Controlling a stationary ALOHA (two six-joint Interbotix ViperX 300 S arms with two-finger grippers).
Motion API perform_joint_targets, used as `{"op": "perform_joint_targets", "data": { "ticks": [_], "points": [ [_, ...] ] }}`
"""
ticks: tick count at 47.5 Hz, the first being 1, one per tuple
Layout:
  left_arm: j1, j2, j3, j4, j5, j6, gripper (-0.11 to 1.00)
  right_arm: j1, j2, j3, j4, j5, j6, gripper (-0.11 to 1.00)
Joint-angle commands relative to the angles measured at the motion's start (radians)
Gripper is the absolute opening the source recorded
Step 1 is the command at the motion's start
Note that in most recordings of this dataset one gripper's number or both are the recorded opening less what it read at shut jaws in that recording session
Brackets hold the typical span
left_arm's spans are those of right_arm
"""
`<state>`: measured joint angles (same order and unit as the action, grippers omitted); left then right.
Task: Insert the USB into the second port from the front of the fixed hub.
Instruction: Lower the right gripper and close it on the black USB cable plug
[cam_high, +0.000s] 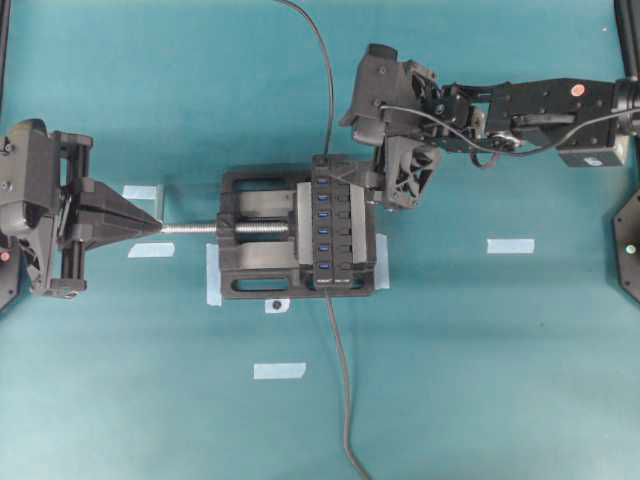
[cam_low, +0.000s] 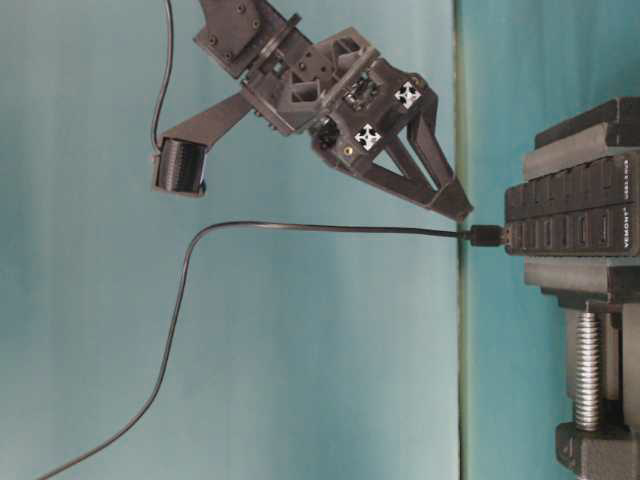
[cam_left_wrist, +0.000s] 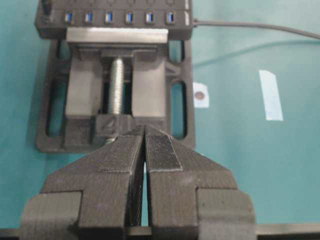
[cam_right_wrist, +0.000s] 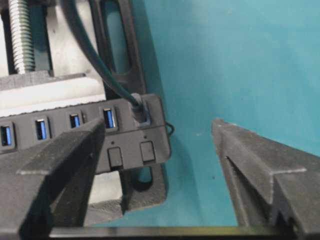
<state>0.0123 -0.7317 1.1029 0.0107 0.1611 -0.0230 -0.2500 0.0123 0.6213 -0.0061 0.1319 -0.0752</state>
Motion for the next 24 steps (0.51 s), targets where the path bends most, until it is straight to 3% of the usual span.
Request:
{"op": "perform_joint_targets", "data": {
  "ticks": [1,24],
  "points": [
    [0.002,-0.002,-0.025,0.0,-0.005,0.0,0.0,0.006,-0.009,-0.023,0.002,-0.009,0.008,0.85],
    [0.002,-0.002,-0.023,0.0,-0.005,0.0,0.0,0.023,0.055,-0.066,0.002,-0.023,0.006,0.85]
  ]
}}
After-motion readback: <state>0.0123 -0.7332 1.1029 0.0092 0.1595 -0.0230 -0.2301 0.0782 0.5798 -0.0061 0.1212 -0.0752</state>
